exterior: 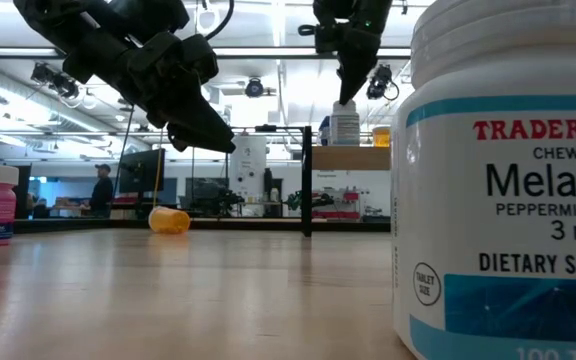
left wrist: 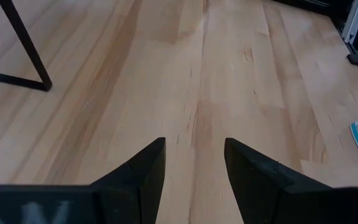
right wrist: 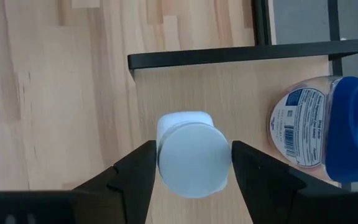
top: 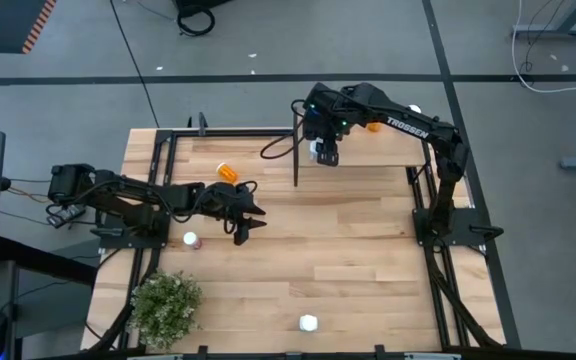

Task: Pick and place medicine bottles onto shelf by color
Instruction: Put the right white blue pill bottle on the shelf, then put the pink pill bottle on the shelf

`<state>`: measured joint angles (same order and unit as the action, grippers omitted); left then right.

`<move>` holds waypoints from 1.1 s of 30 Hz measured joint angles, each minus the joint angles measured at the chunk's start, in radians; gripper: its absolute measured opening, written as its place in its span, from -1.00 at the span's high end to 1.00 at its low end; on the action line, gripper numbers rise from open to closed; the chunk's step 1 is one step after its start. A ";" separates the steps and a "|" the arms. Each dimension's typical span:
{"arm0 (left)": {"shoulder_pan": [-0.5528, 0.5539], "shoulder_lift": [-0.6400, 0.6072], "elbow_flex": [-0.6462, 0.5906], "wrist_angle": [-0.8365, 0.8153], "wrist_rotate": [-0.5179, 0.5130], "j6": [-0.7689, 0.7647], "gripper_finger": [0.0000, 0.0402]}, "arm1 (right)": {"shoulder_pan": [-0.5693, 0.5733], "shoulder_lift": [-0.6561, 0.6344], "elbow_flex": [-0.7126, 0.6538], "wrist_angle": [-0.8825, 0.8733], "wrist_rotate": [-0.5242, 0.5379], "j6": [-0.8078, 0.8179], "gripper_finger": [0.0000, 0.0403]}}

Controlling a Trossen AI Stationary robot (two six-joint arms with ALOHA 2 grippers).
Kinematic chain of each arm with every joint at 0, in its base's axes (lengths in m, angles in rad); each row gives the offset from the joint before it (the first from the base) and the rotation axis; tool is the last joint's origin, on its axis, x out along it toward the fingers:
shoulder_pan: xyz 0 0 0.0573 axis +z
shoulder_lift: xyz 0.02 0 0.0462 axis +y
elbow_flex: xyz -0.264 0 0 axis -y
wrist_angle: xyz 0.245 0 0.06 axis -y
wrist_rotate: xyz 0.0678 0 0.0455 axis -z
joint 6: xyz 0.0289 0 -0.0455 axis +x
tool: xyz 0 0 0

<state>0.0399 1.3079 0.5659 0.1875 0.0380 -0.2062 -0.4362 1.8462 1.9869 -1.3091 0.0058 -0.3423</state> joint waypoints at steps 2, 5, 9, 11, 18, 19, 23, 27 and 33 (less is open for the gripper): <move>0.000 0.000 0.000 0.000 0.000 0.000 0.14 | 0.000 0.000 0.000 0.007 0.017 -0.002 -0.08; 0.000 0.000 0.000 0.000 0.000 0.003 0.14 | 0.000 -0.001 0.000 0.020 0.064 -0.005 -0.08; 0.000 0.000 0.000 -0.007 -0.025 0.012 0.14 | 0.000 -0.027 0.000 0.020 0.081 0.014 -0.10; 0.001 0.000 -0.001 -0.007 -0.066 0.009 0.14 | 0.002 -0.046 0.000 0.019 0.043 0.044 -0.11; 0.023 -0.001 -0.001 -0.022 -0.173 0.003 0.14 | 0.078 -0.129 0.001 0.001 -0.015 0.173 -0.17; 0.032 -0.001 -0.001 -0.033 -0.197 0.000 0.14 | 0.098 -0.142 0.001 0.002 -0.015 0.202 -0.18; 0.068 -0.001 -0.001 -0.089 -0.254 -0.005 0.14 | 0.208 -0.184 0.002 0.002 -0.015 0.359 -0.20; 0.083 -0.001 -0.001 -0.113 -0.253 0.062 0.07 | 0.363 -0.185 -0.006 0.023 0.051 0.434 -0.20; 0.091 -0.001 0.152 -0.411 -0.251 0.107 -0.12 | 0.530 -0.179 -0.134 0.150 0.123 0.487 -0.20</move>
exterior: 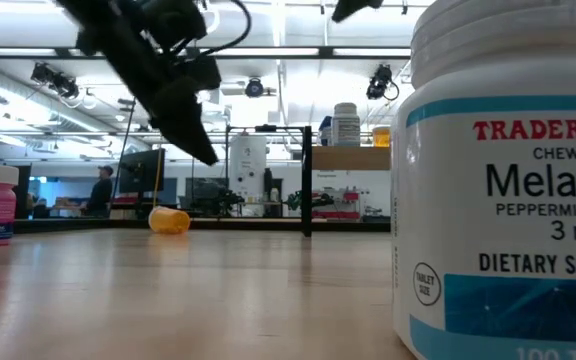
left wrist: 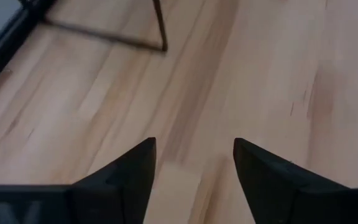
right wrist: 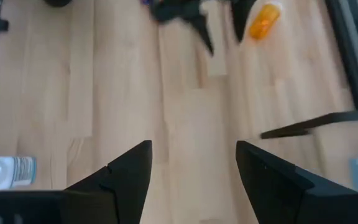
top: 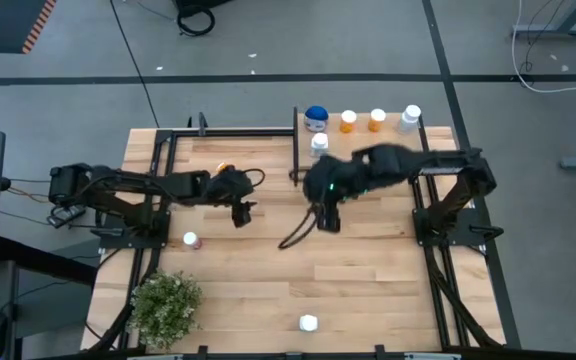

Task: Pick and place medicine bottles onto shelf by color
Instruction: Put the pink pill bottle on the shelf

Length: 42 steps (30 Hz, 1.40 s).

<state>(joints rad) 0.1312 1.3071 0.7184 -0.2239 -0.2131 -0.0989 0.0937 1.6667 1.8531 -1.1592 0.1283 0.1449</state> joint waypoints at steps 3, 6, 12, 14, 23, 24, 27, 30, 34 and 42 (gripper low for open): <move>0.001 0.000 0.135 -0.254 0.000 0.037 -0.20 | 0.043 0.000 -0.113 0.052 0.011 0.052 -0.20; 0.000 0.000 0.262 -0.440 0.001 0.064 -0.24 | 0.076 0.000 -0.255 0.143 0.012 0.099 -0.20; -0.041 0.000 0.483 -0.730 0.151 0.046 -0.25 | 0.145 0.001 -0.449 0.294 0.082 0.224 -0.20; -0.074 0.000 0.540 -0.841 0.164 0.019 -0.23 | 0.172 0.001 -0.495 0.370 0.134 0.275 -0.20; -0.152 0.000 0.562 -1.221 0.166 -0.217 -0.25 | 0.289 0.001 -0.660 0.793 0.366 0.236 -0.20; -0.156 0.000 0.549 -1.233 0.166 -0.238 -0.28 | 0.295 0.001 -0.666 0.805 0.372 0.228 -0.20; -0.164 0.000 0.502 -1.238 0.177 -0.290 -0.41 | 0.303 0.001 -0.671 0.808 0.383 0.229 -0.20; -0.164 0.000 0.436 -1.233 0.224 -0.328 -0.55 | 0.303 0.001 -0.671 0.808 0.390 0.205 -0.20; -0.164 0.000 0.323 -1.236 0.276 -0.382 -0.73 | 0.298 0.001 -0.671 0.808 0.429 0.144 -0.20; -0.192 0.000 0.184 -1.153 0.304 -0.470 -0.86 | 0.285 0.001 -0.671 0.808 0.447 0.135 -0.20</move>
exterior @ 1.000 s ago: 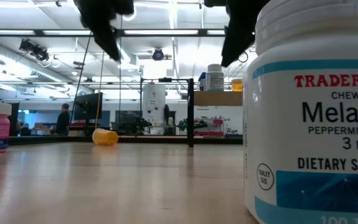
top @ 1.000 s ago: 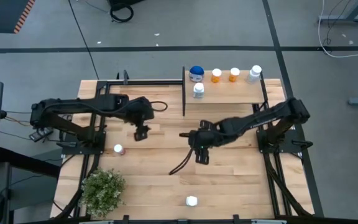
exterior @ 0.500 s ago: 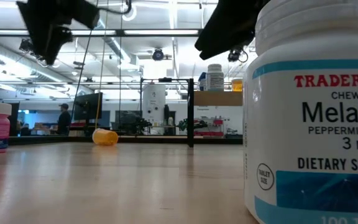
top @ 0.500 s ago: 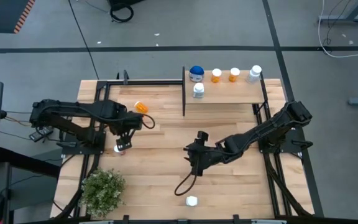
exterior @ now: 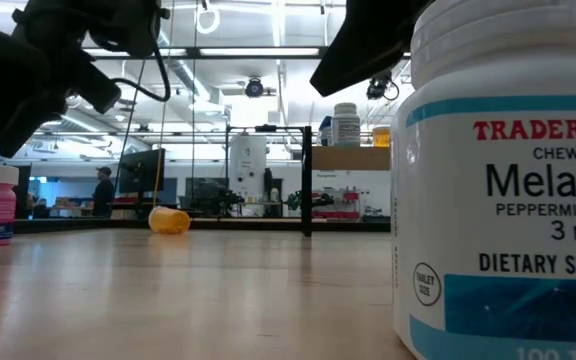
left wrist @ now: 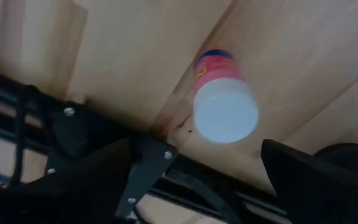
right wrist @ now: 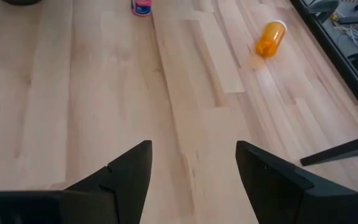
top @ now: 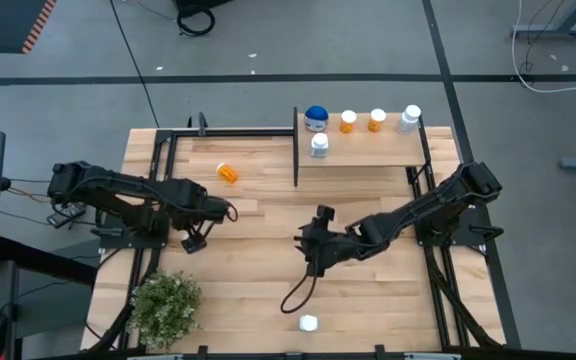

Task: Pick and place medicine bottles onto shelf by color
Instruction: Put the pink pill bottle on the shelf

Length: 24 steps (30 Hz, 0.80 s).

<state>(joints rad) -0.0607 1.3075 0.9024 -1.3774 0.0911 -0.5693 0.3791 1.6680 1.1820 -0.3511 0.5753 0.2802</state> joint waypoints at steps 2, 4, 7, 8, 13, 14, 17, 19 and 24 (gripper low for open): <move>-0.008 0.000 -0.002 0.031 0.004 -0.014 -0.85 | 0.001 0.000 0.000 0.000 0.000 0.000 -0.20; -0.019 0.000 -0.002 0.052 0.009 -0.029 -0.84 | 0.001 0.000 0.000 0.000 -0.001 0.000 -0.20; -0.040 0.000 -0.002 0.071 0.014 -0.053 -0.84 | 0.000 0.000 0.000 0.000 -0.001 0.004 -0.20; -0.046 0.000 -0.003 0.073 0.014 -0.059 -0.84 | 0.000 0.000 0.000 0.000 -0.001 0.005 -0.20; -0.063 0.000 -0.054 0.102 0.013 -0.104 -0.83 | 0.000 0.000 0.000 0.000 -0.004 0.006 -0.20; -0.066 0.000 -0.070 0.118 0.017 -0.106 -0.82 | 0.000 0.000 0.000 0.000 -0.004 0.007 -0.20; -0.068 0.000 -0.105 0.172 0.037 -0.110 -0.81 | 0.000 0.000 0.000 0.000 -0.004 0.011 -0.20; -0.068 0.000 -0.111 0.191 0.037 -0.116 -0.79 | 0.001 0.000 0.000 0.000 -0.004 0.014 -0.20; -0.068 0.000 -0.111 0.207 0.037 -0.113 -0.76 | 0.000 0.000 0.000 0.000 -0.004 0.015 -0.20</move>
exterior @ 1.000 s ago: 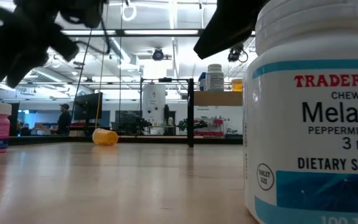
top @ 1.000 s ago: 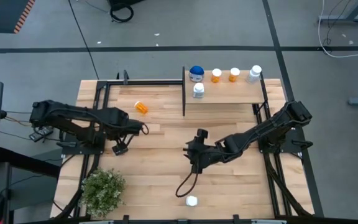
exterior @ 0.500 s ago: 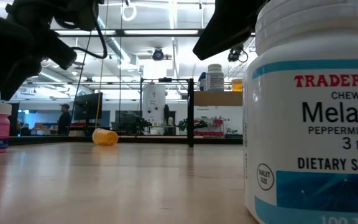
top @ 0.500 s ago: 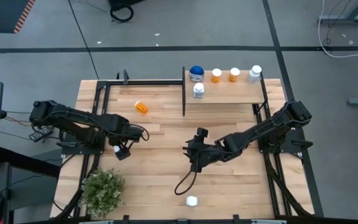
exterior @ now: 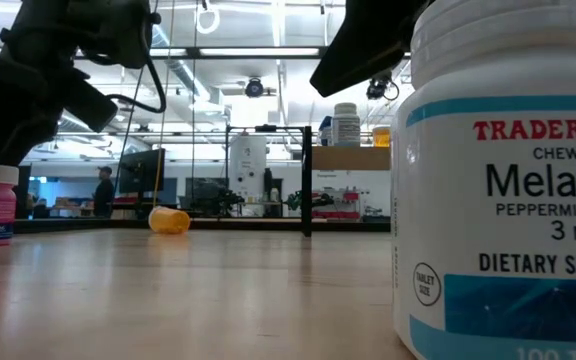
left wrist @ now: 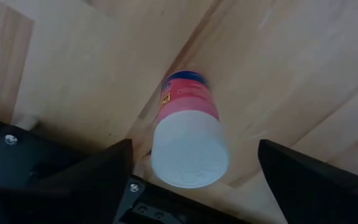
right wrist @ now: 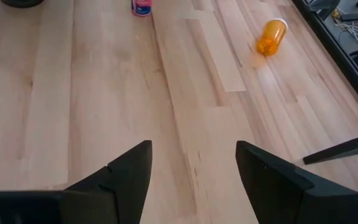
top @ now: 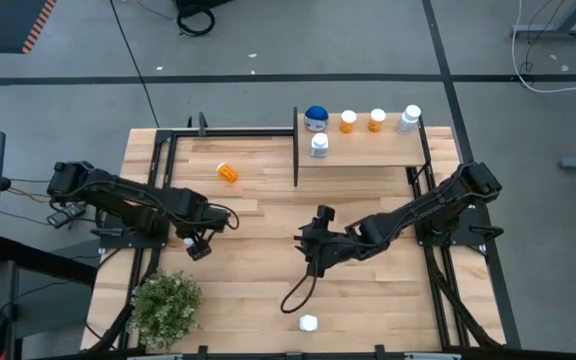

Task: Pick and place medicine bottles onto shelf by color
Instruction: Put the pink pill bottle on the shelf

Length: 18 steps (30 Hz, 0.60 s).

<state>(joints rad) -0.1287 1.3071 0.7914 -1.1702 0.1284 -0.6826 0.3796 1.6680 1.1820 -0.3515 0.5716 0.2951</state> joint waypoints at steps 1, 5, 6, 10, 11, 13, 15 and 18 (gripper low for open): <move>0.000 0.000 0.000 0.000 0.000 0.000 -0.75 | 0.000 0.000 0.000 0.000 0.000 0.000 -0.20; 0.000 0.000 0.000 0.000 0.000 -0.002 -0.67 | 0.000 0.000 0.000 0.000 0.000 0.000 -0.20; 0.000 0.000 0.000 0.000 0.000 -0.003 -0.64 | 0.000 0.000 0.000 0.000 0.000 0.000 -0.20; 0.000 0.000 0.000 0.001 0.000 -0.011 -0.53 | 0.000 0.000 0.000 0.000 0.000 0.000 -0.20; 0.000 0.000 0.000 0.001 0.000 -0.014 -0.50 | 0.000 0.000 0.000 0.000 0.000 0.000 -0.20; 0.000 0.000 0.000 0.004 0.000 -0.014 -0.44 | 0.000 0.000 0.000 0.000 0.000 0.000 -0.20; 0.000 0.000 0.000 0.007 -0.001 -0.013 -0.37 | 0.000 0.000 0.000 0.000 0.000 0.006 -0.20; -0.010 0.000 0.000 0.030 -0.004 -0.011 -0.26 | 0.000 0.000 0.000 0.000 0.000 0.017 -0.20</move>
<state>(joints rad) -0.1392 1.3071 0.7914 -1.1401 0.1249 -0.6939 0.3794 1.6680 1.1824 -0.3518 0.5720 0.3117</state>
